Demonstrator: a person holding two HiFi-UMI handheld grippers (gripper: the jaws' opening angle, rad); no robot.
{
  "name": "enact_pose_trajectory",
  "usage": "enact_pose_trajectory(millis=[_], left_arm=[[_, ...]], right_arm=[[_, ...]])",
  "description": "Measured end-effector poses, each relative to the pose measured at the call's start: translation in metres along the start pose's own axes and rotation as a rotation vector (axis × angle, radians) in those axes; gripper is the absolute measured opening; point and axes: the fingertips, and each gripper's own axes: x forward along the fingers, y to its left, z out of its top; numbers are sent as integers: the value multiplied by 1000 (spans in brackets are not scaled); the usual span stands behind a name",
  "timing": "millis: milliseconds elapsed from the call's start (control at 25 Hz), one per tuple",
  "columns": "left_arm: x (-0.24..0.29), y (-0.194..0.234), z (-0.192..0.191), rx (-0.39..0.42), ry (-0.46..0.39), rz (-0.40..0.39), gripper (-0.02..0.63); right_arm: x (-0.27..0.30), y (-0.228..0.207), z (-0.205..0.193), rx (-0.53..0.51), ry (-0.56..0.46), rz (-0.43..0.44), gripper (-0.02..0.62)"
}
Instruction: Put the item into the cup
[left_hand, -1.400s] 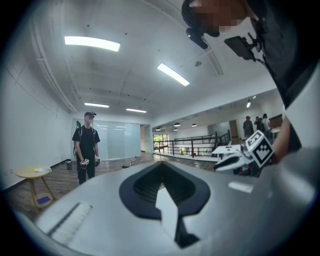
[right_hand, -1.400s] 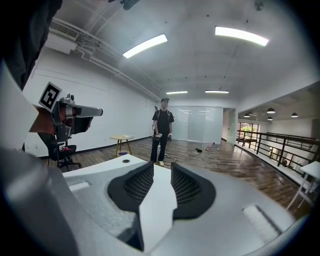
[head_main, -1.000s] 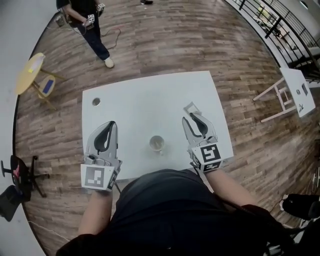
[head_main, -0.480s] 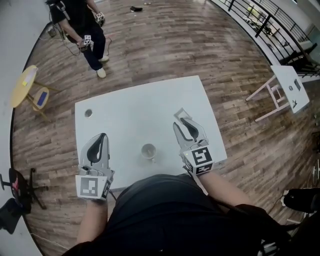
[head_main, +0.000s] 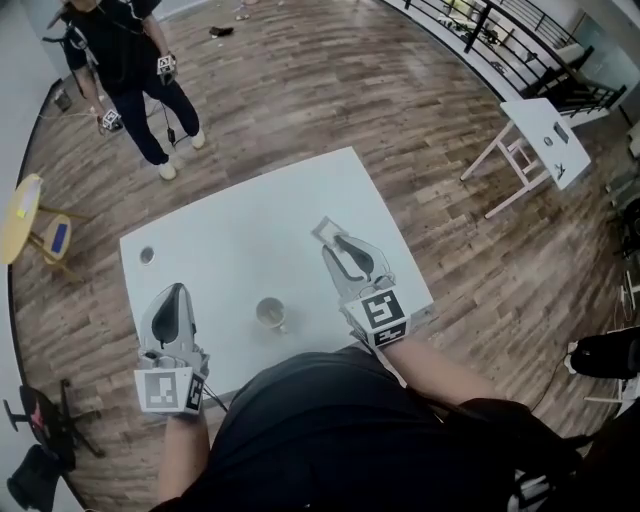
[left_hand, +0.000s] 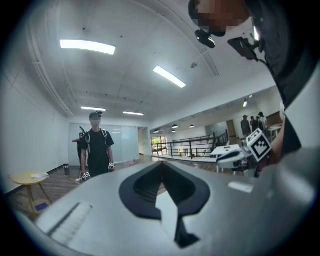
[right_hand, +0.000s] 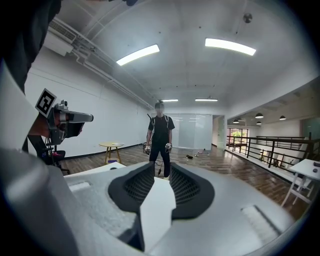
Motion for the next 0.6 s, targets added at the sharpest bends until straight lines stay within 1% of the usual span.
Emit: enact_pose_trajectory(millis=[200, 360, 440, 600], left_arm=[[5, 0, -3, -13, 3, -18, -2], [8, -1, -7, -23, 6, -26, -2], [8, -2, -9, -25, 11, -34, -2], [11, -6, -8, -21, 14, -53, -2]], right_arm=[[-7, -12, -1, 4, -4, -45, 101], [-11, -17, -4, 7, -5, -64, 89], [-13, -18, -6, 10, -7, -75, 63], [-14, -22, -1, 12, -18, -88, 40]])
